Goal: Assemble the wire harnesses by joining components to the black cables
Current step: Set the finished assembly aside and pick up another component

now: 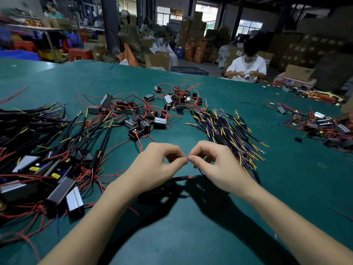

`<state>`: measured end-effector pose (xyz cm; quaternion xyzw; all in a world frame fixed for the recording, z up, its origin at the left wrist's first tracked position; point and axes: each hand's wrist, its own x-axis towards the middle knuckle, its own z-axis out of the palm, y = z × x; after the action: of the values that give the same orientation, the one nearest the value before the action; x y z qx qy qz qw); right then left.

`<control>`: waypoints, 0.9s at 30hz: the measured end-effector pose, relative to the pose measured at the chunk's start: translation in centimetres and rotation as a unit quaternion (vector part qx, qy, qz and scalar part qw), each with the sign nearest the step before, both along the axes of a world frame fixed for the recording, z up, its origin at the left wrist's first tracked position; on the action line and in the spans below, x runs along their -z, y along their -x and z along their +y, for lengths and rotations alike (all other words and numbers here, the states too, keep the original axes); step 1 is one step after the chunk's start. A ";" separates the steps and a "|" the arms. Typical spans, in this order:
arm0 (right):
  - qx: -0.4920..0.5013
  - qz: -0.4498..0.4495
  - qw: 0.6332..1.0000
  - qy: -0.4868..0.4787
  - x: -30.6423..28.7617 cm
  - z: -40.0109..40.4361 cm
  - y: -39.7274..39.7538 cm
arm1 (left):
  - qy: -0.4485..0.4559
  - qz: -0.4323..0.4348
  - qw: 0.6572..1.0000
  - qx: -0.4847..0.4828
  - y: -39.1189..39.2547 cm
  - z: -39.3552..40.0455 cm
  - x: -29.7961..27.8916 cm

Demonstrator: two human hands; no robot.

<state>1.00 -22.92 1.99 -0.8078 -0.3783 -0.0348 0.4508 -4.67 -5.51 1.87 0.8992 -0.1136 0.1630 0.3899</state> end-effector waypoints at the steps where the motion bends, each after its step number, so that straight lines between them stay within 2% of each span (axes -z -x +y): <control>1: -0.011 -0.069 0.997 0.011 0.0 0.0 -0.1 | 0.037 0.030 0.999 0.014 -0.1 0.1 -0.1; 4: -0.037 -0.280 0.957 0.062 -0.1 0.0 -0.4 | 0.164 0.144 0.974 0.061 -0.1 0.8 -0.6; 7: -0.010 -0.504 0.856 0.115 -0.2 0.2 -0.6 | 0.252 0.227 0.937 0.087 -0.1 1.1 -0.9; 8: -0.003 -0.541 0.832 0.124 -0.2 0.4 -0.6 | 0.283 0.245 0.923 0.087 -0.1 0.9 -0.9; 9: 0.006 -0.553 0.823 0.128 -0.2 0.5 -0.7 | 0.306 0.256 0.914 0.078 -0.2 0.7 -0.8; 10: 0.017 -0.539 0.832 0.127 -0.2 0.6 -0.8 | 0.312 0.255 0.913 0.061 -0.2 0.6 -0.7; 11: 0.030 -0.495 0.860 0.121 -0.2 0.7 -0.8 | 0.301 0.244 0.921 0.042 -0.3 0.5 -0.6; 12: 0.036 -0.417 0.902 0.103 -0.3 0.7 -0.8 | 0.285 0.227 0.931 0.028 -0.3 0.4 -0.6; 14: 0.022 -0.177 0.983 0.042 -0.8 0.6 -0.6 | 0.260 0.183 0.948 0.021 -0.2 0.2 -0.7; 15: 0.013 -0.051 0.999 0.014 -1.1 0.5 -0.6 | 0.247 0.159 0.956 0.019 -0.2 0.0 -0.7; 16: 0.007 0.046 0.999 0.001 -1.4 0.3 -0.6 | 0.230 0.138 0.963 0.012 -0.2 -0.1 -0.6; 17: 0.000 0.101 0.995 0.000 -1.6 0.2 -0.7 | 0.212 0.120 0.970 0.005 -0.2 -0.3 -0.5; 20: -0.020 0.131 0.991 0.029 -1.8 0.1 -0.8 | 0.178 0.091 0.980 -0.002 -0.2 -0.5 -0.3; 23: -0.017 0.121 0.992 0.042 -1.9 0.4 -0.9 | 0.179 0.094 0.979 0.003 -0.3 -0.1 -0.3; 24: -0.013 0.088 0.995 0.053 -1.9 0.4 -0.8 | 0.184 0.102 0.978 0.005 -0.3 0.0 -0.3; 27: -0.020 -0.082 0.991 0.107 -1.9 0.5 -0.7 | 0.209 0.138 0.968 0.017 -0.4 0.4 -0.4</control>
<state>1.72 -22.43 3.90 -0.8377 -0.4319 -0.0511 0.3303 -4.24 -5.14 2.24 0.8096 -0.0371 0.0508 0.5837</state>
